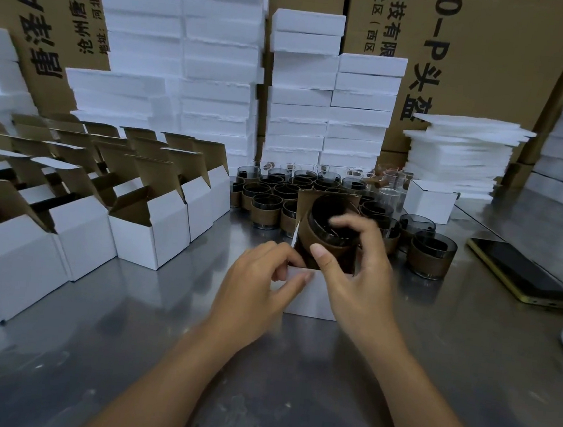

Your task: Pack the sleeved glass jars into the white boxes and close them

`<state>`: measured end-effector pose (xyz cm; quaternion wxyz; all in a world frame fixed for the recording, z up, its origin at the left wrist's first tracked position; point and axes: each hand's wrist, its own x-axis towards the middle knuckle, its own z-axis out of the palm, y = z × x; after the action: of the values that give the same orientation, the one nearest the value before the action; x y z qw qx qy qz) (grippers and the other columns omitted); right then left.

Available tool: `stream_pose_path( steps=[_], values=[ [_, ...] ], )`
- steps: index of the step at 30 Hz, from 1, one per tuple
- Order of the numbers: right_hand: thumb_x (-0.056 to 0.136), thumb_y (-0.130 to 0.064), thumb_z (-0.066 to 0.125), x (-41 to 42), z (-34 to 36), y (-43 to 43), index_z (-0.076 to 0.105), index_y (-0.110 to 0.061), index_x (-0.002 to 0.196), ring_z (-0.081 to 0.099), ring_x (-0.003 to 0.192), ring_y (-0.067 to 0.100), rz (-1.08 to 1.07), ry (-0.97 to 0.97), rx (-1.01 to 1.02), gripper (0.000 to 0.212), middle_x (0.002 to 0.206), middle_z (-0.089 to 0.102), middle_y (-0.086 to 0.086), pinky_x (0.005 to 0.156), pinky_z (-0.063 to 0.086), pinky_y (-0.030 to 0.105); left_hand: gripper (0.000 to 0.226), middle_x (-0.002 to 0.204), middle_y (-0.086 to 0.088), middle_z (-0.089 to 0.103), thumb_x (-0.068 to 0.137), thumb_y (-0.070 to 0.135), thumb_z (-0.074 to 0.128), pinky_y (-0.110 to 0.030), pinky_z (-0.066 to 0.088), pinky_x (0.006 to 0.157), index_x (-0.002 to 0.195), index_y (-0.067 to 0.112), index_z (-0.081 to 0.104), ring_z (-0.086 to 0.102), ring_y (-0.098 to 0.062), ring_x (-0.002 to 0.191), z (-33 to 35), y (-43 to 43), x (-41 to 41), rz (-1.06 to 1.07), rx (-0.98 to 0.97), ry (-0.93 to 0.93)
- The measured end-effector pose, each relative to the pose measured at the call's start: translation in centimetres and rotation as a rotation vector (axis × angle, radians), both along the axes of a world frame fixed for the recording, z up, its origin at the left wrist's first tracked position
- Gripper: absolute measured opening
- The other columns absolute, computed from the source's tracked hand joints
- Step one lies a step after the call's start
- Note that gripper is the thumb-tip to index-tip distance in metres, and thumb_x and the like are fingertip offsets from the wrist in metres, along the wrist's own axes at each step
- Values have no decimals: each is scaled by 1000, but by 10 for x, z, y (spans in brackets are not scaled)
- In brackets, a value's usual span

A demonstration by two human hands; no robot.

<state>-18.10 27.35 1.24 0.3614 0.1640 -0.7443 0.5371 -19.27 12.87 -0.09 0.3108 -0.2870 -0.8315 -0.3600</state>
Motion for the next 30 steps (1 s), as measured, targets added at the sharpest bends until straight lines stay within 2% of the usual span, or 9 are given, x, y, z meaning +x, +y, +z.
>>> stream_pose_path(
  steps=[3, 8, 10, 14, 17, 22, 26, 28, 30],
  values=[
    [83, -15, 69, -1, -2, 2, 46, -40, 83, 45, 116, 4, -60, -55, 128, 34, 121, 47, -4, 86, 31, 2, 11, 67, 14, 45, 83, 32, 61, -14, 33, 60, 82, 22, 59, 45, -4, 66, 0, -1, -1, -5, 21, -4],
    [85, -15, 65, -1, -5, 5, 48, -26, 88, 24, 120, -25, -86, -41, 233, 20, 132, 37, -12, 86, 22, -5, 14, 66, 16, 44, 83, 33, 61, -18, 35, 61, 81, 19, 60, 44, -3, 65, -1, 0, -1, 18, 33, 12],
    [86, -15, 64, -1, -7, 4, 47, -21, 89, 19, 120, -27, -91, -32, 264, 18, 138, 34, -8, 87, 22, -4, 15, 66, 14, 45, 83, 33, 61, -18, 35, 61, 81, 19, 60, 45, -5, 66, -1, 0, -2, 29, 28, 11],
    [87, -16, 61, -2, -8, 3, 43, -20, 88, 20, 121, -20, -124, -16, 325, 18, 144, 32, 1, 92, 27, 16, 16, 67, 12, 46, 83, 33, 61, -15, 33, 62, 82, 18, 61, 45, -6, 67, -1, -1, -2, 38, 18, 12],
    [88, -22, 61, -2, -9, 2, 42, -21, 86, 29, 127, 1, -151, -17, 364, 19, 147, 30, 3, 93, 34, 32, 14, 66, 11, 47, 82, 31, 61, -14, 32, 61, 81, 17, 61, 45, -7, 66, -1, -1, -1, 45, 27, 15],
    [93, -40, 48, -7, -14, 7, 59, -19, 76, 27, 138, 9, -153, -90, 435, 29, 150, 27, -8, 102, 35, 36, 12, 68, 12, 49, 84, 29, 65, -13, 33, 62, 83, 17, 62, 47, -7, 69, -3, -1, -2, 21, 35, 0],
    [95, -45, 36, -7, -15, 8, 52, -26, 68, 28, 139, 12, -118, -97, 476, 37, 151, 28, -6, 108, 33, 45, 14, 68, 14, 46, 84, 33, 62, -16, 34, 62, 83, 19, 60, 46, -4, 70, -3, -1, -3, 21, 19, 15],
    [96, -46, 32, -7, -14, 6, 59, -22, 74, 30, 137, 8, -116, -101, 458, 42, 150, 31, -8, 107, 34, 41, 14, 67, 14, 45, 85, 36, 60, -17, 33, 62, 84, 22, 59, 46, -4, 69, -4, -2, -3, 25, 13, 25],
    [96, -37, 37, -4, -11, 3, 62, -24, 87, 31, 130, -6, -119, -45, 338, 30, 143, 38, -11, 102, 33, 21, 10, 66, 12, 45, 86, 41, 56, -15, 34, 62, 91, 32, 56, 47, -6, 68, -2, -1, -2, 13, 66, 8]
  ],
)
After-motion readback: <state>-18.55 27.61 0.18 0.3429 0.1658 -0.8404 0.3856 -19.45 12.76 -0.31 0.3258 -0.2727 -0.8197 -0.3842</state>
